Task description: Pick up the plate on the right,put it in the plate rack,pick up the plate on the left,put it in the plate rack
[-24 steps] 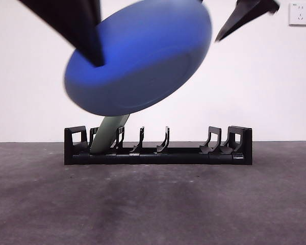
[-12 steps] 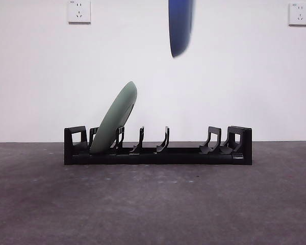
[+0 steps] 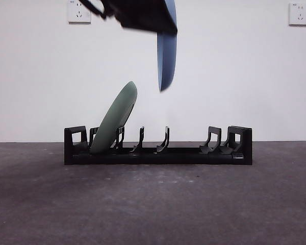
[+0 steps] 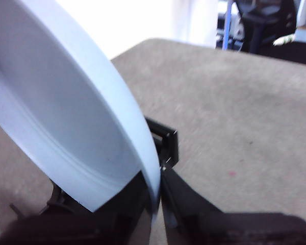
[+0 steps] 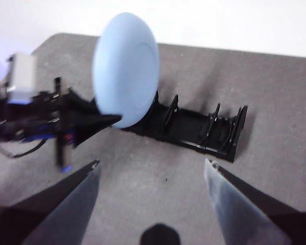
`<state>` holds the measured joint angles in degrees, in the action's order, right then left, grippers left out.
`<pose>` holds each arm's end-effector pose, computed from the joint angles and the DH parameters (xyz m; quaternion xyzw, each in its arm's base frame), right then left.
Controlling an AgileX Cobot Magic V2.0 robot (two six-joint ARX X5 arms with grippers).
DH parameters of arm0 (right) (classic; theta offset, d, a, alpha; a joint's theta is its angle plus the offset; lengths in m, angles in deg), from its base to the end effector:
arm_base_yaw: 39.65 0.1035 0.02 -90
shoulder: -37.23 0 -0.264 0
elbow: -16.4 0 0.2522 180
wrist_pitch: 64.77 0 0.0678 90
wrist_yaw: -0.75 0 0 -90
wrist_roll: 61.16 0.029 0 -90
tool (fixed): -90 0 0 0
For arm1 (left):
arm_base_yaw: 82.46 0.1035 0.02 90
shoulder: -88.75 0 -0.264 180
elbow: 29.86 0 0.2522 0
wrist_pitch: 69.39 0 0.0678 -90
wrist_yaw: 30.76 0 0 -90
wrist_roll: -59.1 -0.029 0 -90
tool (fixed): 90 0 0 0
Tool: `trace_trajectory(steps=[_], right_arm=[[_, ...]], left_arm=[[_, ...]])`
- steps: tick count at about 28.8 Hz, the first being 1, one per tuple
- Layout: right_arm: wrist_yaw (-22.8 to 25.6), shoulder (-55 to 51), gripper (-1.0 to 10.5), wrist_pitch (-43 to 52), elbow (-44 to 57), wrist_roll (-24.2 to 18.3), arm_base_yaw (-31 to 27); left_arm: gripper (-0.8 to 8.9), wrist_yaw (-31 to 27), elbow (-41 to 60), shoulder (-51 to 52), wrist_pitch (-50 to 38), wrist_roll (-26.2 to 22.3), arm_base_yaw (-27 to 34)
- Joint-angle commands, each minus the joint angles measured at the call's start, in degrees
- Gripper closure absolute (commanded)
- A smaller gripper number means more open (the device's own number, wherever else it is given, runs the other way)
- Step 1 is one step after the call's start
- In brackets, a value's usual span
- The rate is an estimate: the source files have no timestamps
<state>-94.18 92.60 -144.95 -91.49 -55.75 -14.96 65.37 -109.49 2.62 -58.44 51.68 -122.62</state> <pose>0.0981 0.0478 0.4760 0.0033 0.2469 0.2368 0.9396 0.2616 -0.2248 0.3094 0.1031 0.1196 -0.3971 0.9041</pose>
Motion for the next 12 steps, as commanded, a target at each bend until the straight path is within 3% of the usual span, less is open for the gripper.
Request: trace_trajectory(steps=[1, 12], right_arm=[[-0.20, -0.13, 6.0, -0.66, 0.11, 0.61, 0.04], [-0.20, -0.15, 6.0, -3.89, 0.11, 0.59, 0.04]], left_arm=[[8.22, -0.11, -2.60, -3.08, -1.09, 0.13, 1.16], [8.22, 0.98, -8.04, -13.60, 1.18, -1.92, 4.15]])
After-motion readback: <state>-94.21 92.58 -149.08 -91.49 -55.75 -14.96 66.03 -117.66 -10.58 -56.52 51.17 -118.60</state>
